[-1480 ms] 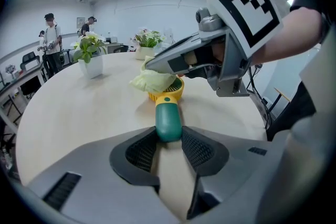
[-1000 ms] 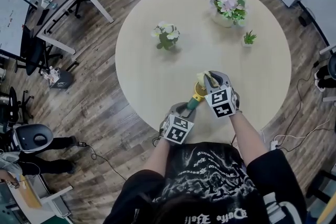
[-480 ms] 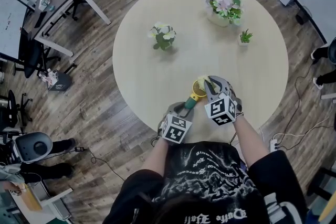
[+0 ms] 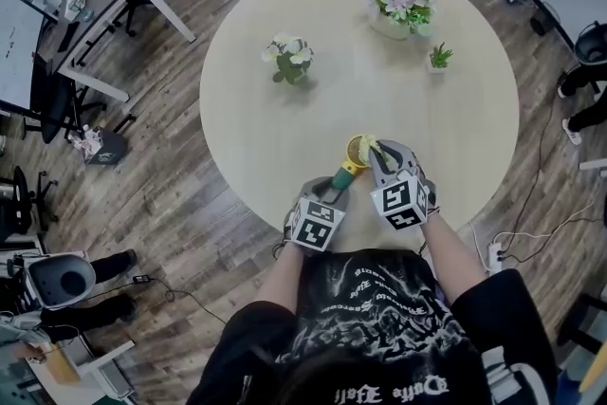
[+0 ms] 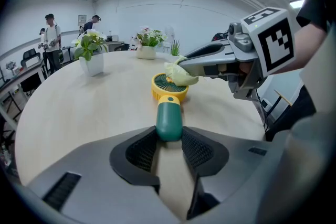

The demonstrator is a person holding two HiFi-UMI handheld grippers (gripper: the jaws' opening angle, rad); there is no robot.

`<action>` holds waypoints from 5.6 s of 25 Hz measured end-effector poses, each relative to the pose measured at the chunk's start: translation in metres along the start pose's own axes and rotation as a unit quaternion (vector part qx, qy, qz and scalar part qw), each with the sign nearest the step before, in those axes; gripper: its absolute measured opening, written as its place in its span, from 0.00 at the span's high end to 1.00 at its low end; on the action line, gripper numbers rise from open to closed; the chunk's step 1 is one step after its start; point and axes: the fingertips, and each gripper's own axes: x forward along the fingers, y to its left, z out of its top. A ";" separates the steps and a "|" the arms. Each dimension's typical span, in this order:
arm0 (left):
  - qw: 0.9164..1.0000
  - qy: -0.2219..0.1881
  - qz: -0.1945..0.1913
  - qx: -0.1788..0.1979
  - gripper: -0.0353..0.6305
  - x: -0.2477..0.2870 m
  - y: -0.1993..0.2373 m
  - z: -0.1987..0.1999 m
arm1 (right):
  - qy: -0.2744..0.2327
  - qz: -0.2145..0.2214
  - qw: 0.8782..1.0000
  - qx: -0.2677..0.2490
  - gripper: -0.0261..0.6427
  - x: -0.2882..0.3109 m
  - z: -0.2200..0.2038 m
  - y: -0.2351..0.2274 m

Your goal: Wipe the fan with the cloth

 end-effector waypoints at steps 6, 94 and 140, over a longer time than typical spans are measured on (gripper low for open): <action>1.000 0.003 -0.012 -0.007 0.69 0.000 -0.001 -0.001 | -0.002 0.012 1.000 0.008 0.88 -0.006 -0.003 0.012; 0.983 0.101 -0.072 0.137 0.69 0.003 0.001 -0.002 | 0.064 0.044 0.916 0.393 0.88 0.025 -0.062 -0.050; 0.952 0.167 -0.080 0.244 0.69 0.002 0.009 0.000 | 0.277 0.294 0.883 0.239 0.89 0.087 -0.003 0.002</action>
